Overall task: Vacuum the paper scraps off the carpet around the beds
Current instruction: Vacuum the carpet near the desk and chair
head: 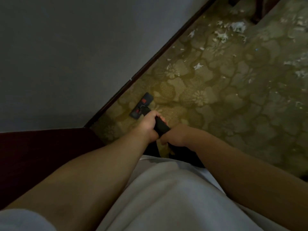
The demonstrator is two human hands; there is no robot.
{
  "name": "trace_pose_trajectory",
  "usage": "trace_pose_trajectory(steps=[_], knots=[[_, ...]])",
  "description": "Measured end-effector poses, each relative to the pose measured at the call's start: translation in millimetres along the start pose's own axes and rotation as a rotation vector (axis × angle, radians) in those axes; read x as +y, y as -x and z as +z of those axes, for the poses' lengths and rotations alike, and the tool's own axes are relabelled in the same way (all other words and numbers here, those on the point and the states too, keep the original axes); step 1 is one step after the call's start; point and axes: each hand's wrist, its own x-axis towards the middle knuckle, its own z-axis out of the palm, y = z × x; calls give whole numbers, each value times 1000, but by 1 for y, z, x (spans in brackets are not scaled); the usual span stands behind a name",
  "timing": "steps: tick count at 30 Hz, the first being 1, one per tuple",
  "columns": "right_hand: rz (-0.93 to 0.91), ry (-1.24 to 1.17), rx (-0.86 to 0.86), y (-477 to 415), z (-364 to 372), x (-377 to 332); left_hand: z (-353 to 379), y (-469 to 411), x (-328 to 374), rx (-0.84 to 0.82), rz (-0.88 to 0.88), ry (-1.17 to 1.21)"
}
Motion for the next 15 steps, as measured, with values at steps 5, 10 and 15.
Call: trace_pose_trajectory(steps=[5,10,15], knots=[[146,-115,19,39,-58,96,93,14,-74,-121,-133,-110],[232,-320,61,81,-92,170,167,28,-131,-220,-257,-265],[242,-461,102,110,-106,208,203,38,-160,-282,-336,-342]])
